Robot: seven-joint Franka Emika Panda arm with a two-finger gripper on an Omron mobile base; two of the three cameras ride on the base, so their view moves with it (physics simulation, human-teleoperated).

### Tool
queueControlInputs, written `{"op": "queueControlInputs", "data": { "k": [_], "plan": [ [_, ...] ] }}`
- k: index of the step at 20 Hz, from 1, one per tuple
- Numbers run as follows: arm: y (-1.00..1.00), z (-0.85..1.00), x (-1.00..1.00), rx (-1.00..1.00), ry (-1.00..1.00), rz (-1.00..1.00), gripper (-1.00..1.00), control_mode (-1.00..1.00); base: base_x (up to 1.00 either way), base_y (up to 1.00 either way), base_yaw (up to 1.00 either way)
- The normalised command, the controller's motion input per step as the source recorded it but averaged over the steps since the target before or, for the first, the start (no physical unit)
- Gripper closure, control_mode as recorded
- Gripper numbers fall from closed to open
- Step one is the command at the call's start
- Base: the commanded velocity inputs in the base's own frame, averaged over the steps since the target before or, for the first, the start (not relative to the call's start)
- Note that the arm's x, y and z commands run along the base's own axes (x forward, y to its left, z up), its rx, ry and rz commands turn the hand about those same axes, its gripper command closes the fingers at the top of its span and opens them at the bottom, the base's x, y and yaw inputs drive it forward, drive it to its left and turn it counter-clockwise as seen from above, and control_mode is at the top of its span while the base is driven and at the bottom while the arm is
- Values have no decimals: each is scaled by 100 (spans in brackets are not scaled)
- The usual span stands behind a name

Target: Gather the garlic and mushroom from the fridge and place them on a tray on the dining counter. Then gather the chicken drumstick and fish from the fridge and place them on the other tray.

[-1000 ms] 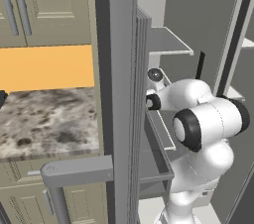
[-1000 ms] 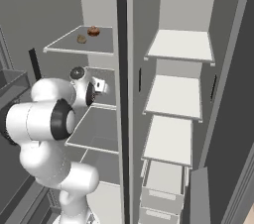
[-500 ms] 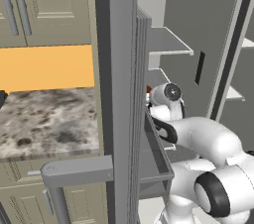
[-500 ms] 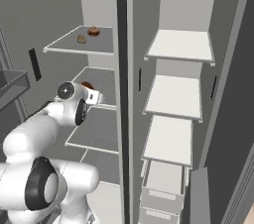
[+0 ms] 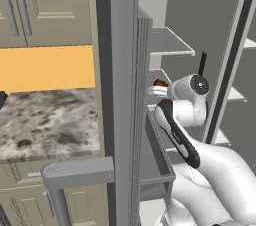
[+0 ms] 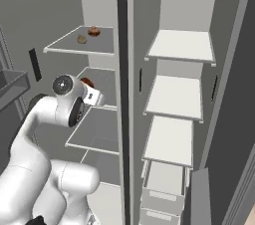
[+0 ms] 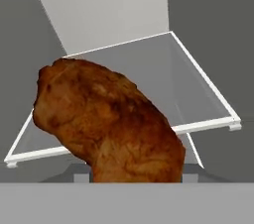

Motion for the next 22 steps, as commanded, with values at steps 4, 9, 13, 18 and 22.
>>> {"op": "queueControlInputs", "data": {
  "k": [4, 9, 13, 18, 22],
  "plan": [
    [-23, 27, -100, 12, 0, -11, 100, -100, 0, 0, 0],
    [-15, 1, -100, 2, -1, -11, 100, -100, 0, 0, 0],
    [-19, 27, -97, 6, 2, -8, 100, -100, 0, 0, 0],
    [-18, 16, -94, 8, 3, -3, 100, -100, 0, 0, 0],
    [-6, -29, -86, 4, 0, 0, 100, -100, 0, 0, 0]
  ]
}}
